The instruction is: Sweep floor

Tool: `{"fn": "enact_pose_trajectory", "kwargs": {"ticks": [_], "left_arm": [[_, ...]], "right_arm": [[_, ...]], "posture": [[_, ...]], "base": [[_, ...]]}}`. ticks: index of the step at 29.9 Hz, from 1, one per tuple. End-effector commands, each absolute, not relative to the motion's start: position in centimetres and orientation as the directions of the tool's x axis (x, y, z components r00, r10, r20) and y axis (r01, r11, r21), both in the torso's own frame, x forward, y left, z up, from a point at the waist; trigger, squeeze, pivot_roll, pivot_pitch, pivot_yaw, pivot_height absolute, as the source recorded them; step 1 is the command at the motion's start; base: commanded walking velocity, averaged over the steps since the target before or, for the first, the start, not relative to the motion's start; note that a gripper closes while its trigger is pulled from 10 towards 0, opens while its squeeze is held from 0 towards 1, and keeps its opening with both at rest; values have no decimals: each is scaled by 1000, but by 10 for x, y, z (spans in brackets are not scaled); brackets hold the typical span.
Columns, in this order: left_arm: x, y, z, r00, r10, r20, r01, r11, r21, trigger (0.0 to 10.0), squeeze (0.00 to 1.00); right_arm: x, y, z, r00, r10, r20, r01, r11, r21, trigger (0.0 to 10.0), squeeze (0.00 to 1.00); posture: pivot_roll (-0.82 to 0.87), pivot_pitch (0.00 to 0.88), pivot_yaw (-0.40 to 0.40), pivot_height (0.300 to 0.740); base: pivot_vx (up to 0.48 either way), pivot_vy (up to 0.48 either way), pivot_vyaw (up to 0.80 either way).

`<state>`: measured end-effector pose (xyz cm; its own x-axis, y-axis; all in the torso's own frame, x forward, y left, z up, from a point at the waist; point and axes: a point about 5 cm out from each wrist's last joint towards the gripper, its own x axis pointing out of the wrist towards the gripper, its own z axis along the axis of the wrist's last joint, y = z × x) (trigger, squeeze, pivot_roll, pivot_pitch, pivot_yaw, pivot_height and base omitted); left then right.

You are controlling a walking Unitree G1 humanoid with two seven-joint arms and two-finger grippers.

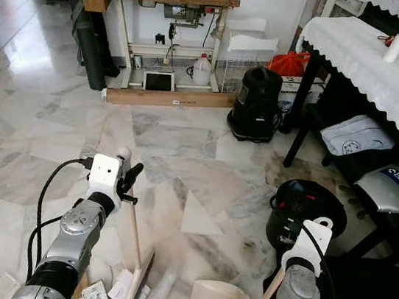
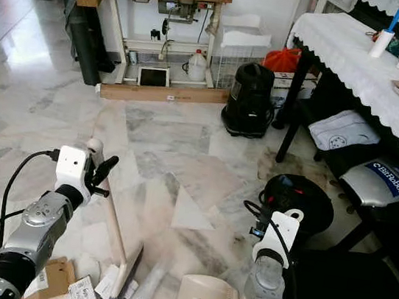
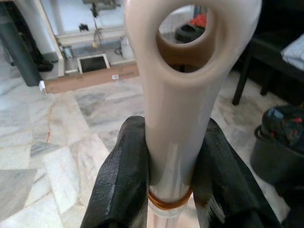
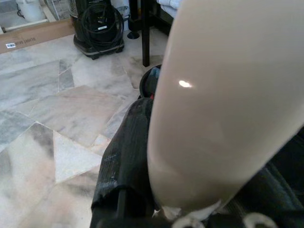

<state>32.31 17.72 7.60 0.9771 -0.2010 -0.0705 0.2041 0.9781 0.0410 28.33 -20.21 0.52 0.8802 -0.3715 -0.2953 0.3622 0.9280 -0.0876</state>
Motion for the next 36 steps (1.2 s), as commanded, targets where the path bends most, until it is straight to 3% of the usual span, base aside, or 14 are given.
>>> {"fn": "enact_pose_trajectory", "kwargs": {"ticks": [1, 9, 16, 27, 36], "left_arm": [[329, 178, 82, 973, -220, -74, 225, 971, 76, 10000, 0], [329, 176, 78, 960, -247, -132, 260, 961, 91, 10000, 0], [330, 173, 77, 955, -260, -146, 266, 964, 23, 10000, 0], [334, 171, 76, 939, -291, -186, 273, 955, -114, 10000, 0], [342, 171, 90, 955, -275, -113, 220, 909, -353, 10000, 0]], "right_arm": [[289, -199, 9, 887, -362, -286, 351, 932, -89, 10000, 0], [292, -198, 12, 892, -355, -279, 346, 935, -84, 10000, 0], [293, -197, 13, 896, -347, -278, 339, 938, -78, 10000, 0], [294, -196, 13, 897, -342, -280, 335, 939, -75, 10000, 0], [295, -195, 13, 898, -333, -286, 327, 942, -72, 10000, 0]], "posture": [[-14, 0, 33, 740], [-9, 0, 34, 740], [-12, 0, 34, 740], [-16, 0, 38, 740], [-17, 0, 39, 740]], "base": [[0, 0, 0], [0, 0, 0], [0, 0, 0], [0, 0, 0], [0, 0, 0]]}}
